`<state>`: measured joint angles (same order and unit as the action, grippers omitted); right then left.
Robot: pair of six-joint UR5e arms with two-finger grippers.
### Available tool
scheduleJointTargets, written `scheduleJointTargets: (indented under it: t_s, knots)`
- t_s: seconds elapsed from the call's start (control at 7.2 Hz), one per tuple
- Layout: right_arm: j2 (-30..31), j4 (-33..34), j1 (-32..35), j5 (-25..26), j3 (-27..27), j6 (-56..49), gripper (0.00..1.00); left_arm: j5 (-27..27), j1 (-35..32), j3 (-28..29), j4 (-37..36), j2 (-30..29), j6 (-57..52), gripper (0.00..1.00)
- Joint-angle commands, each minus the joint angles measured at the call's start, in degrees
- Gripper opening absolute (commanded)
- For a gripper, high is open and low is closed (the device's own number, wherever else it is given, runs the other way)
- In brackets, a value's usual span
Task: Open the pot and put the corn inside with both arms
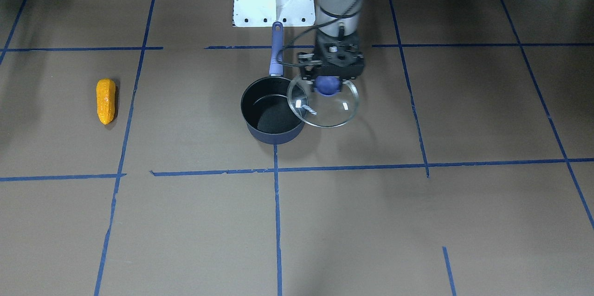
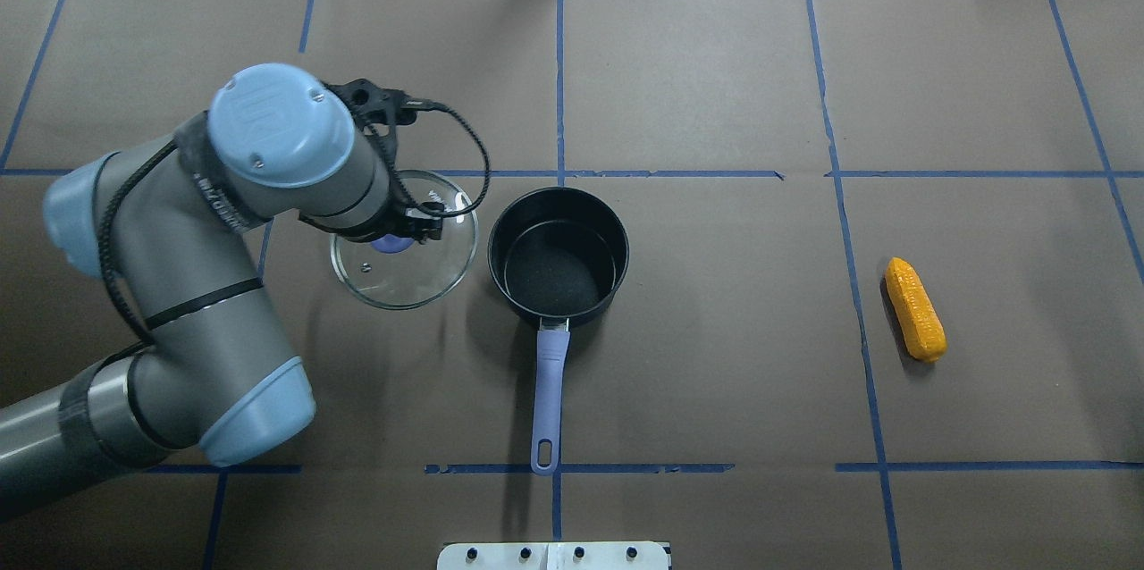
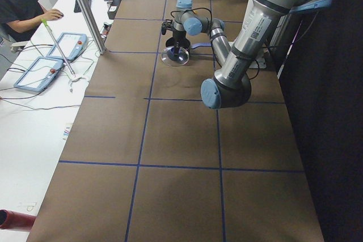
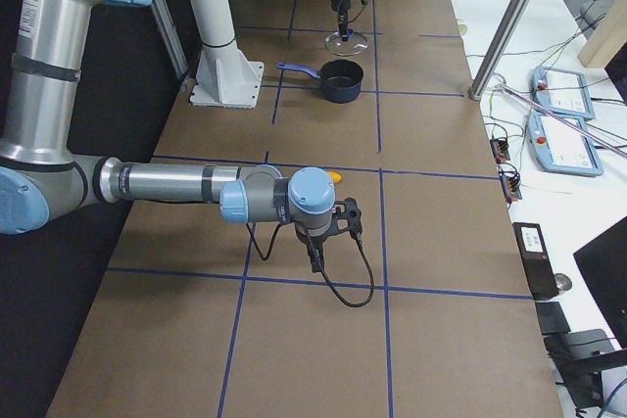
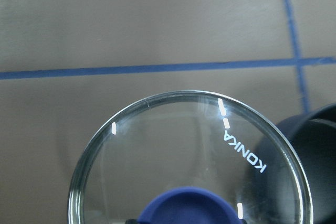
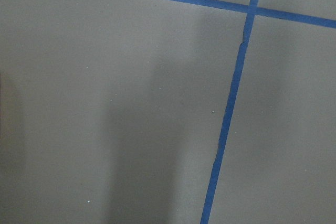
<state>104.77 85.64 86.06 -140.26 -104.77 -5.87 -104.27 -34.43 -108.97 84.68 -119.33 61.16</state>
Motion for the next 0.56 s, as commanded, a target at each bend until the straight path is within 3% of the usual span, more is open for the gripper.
scheduleJointTargets:
  t_s: [0.0, 0.42]
  knots:
    - [0.0, 0.0, -1.2, -0.3, 0.0, 0.6, 1.0, -0.5, 0.0, 1.5, 8.7, 8.7, -1.0, 0.0]
    - [-0.4, -0.2, -3.8, -1.6, 0.0, 0.5, 1.0, -3.0, -0.1, 1.8, 8.7, 12.4, -1.1, 0.05]
